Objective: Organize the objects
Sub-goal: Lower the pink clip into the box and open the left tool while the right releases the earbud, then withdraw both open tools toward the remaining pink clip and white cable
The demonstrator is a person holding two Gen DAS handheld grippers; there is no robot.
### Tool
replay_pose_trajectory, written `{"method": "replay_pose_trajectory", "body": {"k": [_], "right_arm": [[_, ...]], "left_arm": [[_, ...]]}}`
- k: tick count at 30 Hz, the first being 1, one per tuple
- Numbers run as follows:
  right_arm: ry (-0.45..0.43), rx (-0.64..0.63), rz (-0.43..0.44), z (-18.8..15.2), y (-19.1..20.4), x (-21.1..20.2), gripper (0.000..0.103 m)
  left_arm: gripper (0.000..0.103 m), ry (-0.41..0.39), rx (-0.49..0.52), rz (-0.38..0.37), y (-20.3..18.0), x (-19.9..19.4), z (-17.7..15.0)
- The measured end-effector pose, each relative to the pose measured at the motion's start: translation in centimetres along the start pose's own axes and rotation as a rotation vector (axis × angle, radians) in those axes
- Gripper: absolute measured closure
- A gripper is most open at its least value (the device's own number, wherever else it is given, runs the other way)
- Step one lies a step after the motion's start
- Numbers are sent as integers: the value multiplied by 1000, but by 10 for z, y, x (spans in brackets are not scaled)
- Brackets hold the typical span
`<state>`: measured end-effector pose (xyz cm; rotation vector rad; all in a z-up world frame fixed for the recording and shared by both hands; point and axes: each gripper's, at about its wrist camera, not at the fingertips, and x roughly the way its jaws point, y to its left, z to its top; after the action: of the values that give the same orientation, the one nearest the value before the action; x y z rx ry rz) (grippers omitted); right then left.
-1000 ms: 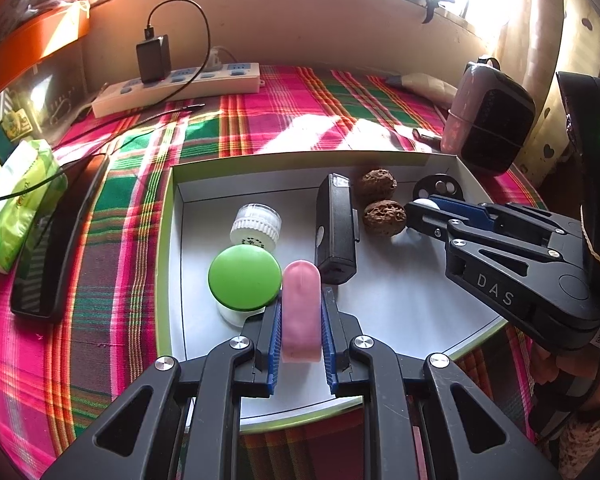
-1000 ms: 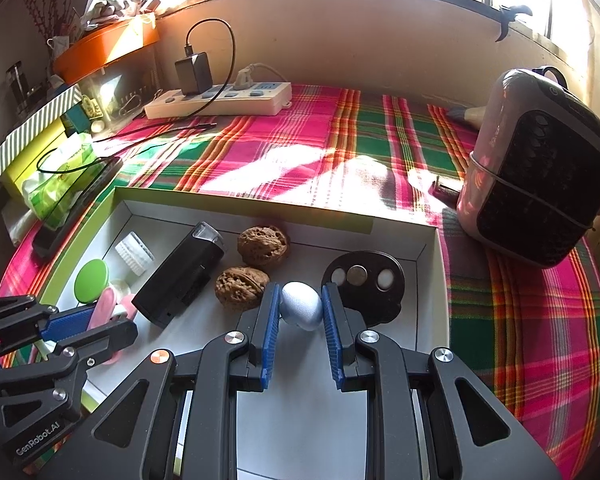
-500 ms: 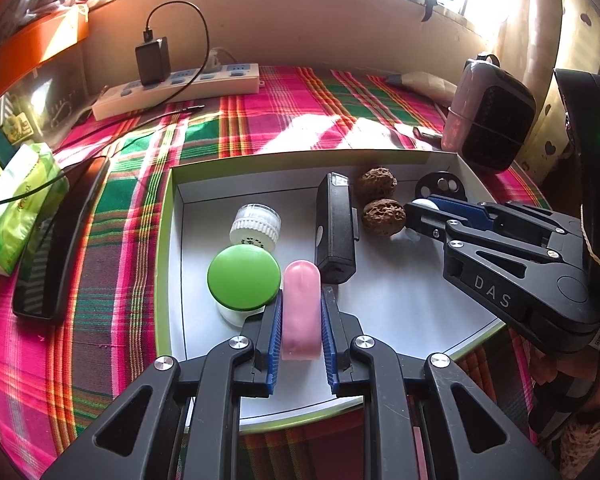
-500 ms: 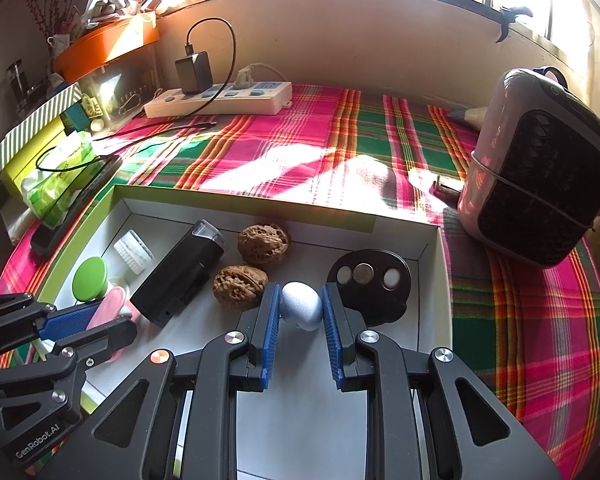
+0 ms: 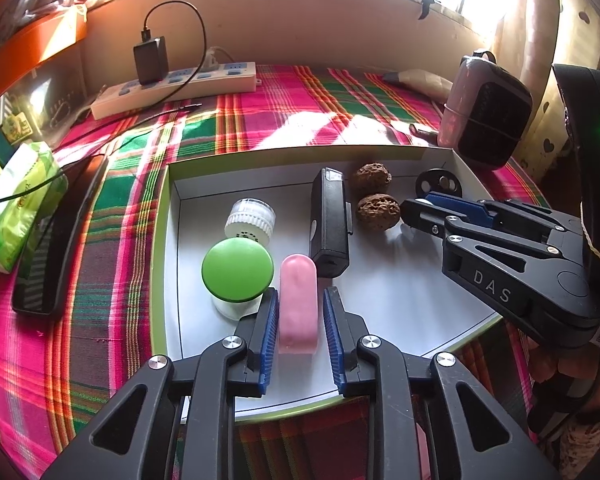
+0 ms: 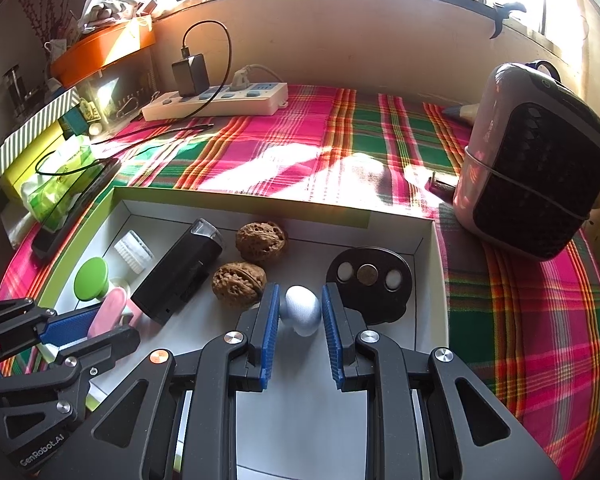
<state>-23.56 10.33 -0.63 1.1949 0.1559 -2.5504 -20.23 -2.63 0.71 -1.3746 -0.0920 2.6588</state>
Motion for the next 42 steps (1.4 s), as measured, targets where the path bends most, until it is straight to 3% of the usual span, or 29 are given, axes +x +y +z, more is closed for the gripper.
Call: {"method": "replay_pose_trajectory", "body": {"k": [4,42], "right_arm": [[-10,11,1,-1,-1,-4,66],[-91,56,-8,-30,12,-64,66]], "left_arm": [[79,-9,-3,-6,0,-3,-1],[77,-90,6,-2,-10,-57,-28]]}}
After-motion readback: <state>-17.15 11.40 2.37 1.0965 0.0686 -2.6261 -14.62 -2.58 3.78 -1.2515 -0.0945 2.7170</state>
